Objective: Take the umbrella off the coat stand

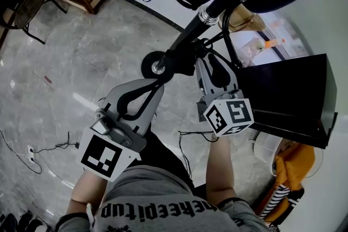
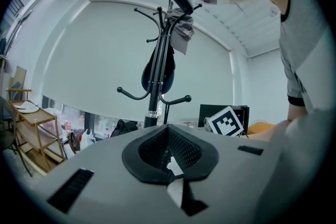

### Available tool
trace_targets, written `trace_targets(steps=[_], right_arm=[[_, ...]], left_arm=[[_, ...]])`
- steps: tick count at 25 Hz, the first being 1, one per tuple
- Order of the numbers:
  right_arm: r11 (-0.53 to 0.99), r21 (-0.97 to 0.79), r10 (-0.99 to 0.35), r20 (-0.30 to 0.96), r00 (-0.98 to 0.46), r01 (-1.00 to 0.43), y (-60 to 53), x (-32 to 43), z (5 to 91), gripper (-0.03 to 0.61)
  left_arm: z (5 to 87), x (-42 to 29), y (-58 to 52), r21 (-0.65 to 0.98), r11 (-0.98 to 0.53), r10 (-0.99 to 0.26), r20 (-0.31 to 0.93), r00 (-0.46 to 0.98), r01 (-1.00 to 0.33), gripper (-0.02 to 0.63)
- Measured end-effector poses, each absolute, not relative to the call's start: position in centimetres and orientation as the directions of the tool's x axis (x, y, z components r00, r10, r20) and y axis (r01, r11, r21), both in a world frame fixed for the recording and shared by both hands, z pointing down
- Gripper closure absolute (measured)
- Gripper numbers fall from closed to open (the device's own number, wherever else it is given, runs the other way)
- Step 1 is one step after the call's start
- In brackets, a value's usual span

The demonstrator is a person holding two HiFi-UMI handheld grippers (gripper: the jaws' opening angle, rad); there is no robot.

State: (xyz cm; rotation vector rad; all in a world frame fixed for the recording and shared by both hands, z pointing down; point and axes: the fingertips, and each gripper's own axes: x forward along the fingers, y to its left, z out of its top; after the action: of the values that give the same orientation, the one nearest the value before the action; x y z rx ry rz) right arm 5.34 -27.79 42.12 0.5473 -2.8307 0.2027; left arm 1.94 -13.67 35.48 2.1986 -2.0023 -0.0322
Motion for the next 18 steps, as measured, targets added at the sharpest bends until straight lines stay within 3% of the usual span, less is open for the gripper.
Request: trace_targets(steps=[18], right_arm=[[0.900,-0.082,-0.389,0.290,-0.874,-0.427,-29.8,4.7,43.3,0.379]], left_arm=[[35.7,0.8,-13.8,0.128,-0.070,-0.992,0.099,0.083,-0.989,0.598]])
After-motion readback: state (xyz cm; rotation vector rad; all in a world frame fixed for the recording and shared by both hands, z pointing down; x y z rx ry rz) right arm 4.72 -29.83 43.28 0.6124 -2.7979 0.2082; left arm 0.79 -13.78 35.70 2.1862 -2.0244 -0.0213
